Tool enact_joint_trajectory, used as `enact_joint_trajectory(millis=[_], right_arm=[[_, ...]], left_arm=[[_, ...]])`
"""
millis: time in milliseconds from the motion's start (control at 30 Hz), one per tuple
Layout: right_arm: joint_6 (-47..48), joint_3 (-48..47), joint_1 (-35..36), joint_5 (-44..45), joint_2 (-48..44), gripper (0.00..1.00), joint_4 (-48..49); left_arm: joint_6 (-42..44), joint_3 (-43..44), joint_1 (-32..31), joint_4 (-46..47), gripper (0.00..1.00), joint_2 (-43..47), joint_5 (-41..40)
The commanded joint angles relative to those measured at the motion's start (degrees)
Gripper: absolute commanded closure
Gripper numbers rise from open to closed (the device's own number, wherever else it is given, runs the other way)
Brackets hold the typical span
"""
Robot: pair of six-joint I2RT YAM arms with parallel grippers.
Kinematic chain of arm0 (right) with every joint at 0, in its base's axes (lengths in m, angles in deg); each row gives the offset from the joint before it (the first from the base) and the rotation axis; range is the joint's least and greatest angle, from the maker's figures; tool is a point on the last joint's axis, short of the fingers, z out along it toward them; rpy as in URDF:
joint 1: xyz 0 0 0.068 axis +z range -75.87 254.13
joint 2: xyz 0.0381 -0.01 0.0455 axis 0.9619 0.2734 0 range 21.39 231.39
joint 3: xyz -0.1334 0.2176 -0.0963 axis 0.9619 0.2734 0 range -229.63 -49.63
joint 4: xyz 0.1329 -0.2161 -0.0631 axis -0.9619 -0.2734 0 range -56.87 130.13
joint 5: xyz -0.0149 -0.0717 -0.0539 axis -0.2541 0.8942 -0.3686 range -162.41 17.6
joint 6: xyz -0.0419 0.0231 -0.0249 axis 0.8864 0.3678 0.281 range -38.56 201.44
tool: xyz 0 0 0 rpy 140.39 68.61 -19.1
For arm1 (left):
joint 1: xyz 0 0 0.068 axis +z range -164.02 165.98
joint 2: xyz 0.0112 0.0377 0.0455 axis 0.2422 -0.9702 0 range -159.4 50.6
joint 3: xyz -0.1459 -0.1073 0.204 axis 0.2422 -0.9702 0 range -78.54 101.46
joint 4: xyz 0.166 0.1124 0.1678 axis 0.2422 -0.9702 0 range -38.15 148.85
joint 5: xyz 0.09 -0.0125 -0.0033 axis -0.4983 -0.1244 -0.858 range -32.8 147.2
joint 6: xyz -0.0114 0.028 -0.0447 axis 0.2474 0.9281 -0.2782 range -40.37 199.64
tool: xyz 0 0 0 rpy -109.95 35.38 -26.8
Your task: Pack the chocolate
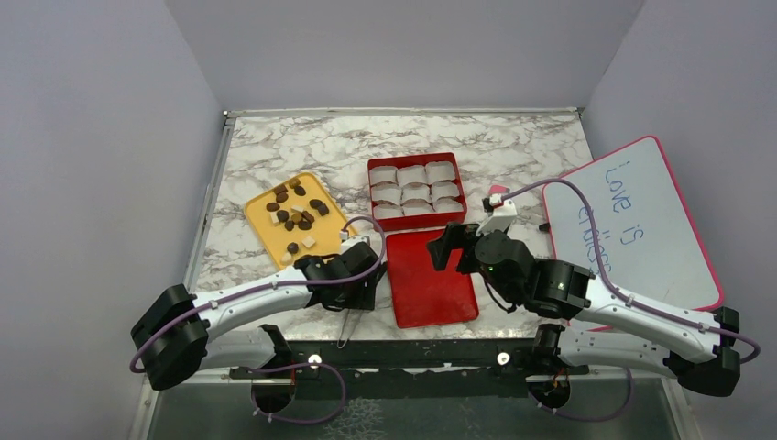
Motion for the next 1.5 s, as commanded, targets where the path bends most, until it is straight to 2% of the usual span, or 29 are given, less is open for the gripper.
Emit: enact_joint_trajectory(millis=[0,267,367,567,800,1267,1467], right_arm=[[1.17,0.41,-0.01,2.95,-0.06,0.01,2.55],[-1.60,1.59,-0.01,2.59,0.84,0.03,1.37],[-2.40,1.53,-0.01,2.54,1.29,0.03,0.56],[-3.34,1.57,-0.01,2.08,1.82,0.04,0.29],[-4.75,2.58,-0.01,1.71,2.32,0.04,0.19],[-5.10,2.69,-0.01,0.92,2.15,0.04,0.04],[-7.49,3.70,-0.01,-6.92,1.25,0.05,3.00]], left_arm=[[-1.23,-1.23,-0.62,1.47,0.32,0.72,-1.24],[-2.06,-1.30,-4.53,2.80,0.35,-5.20,-2.39],[-1.96,-0.01,-5.89,2.89,0.48,-6.41,-3.62],[-0.49,-0.07,-6.37,2.93,0.57,-5.87,-6.37],[-0.21,-1.40,-6.36,3.79,0.54,-4.96,-7.44],[0.38,-1.21,-6.37,4.30,0.57,-6.23,-6.17],[0.71,0.94,-6.37,3.90,0.62,-1.58,-6.65]])
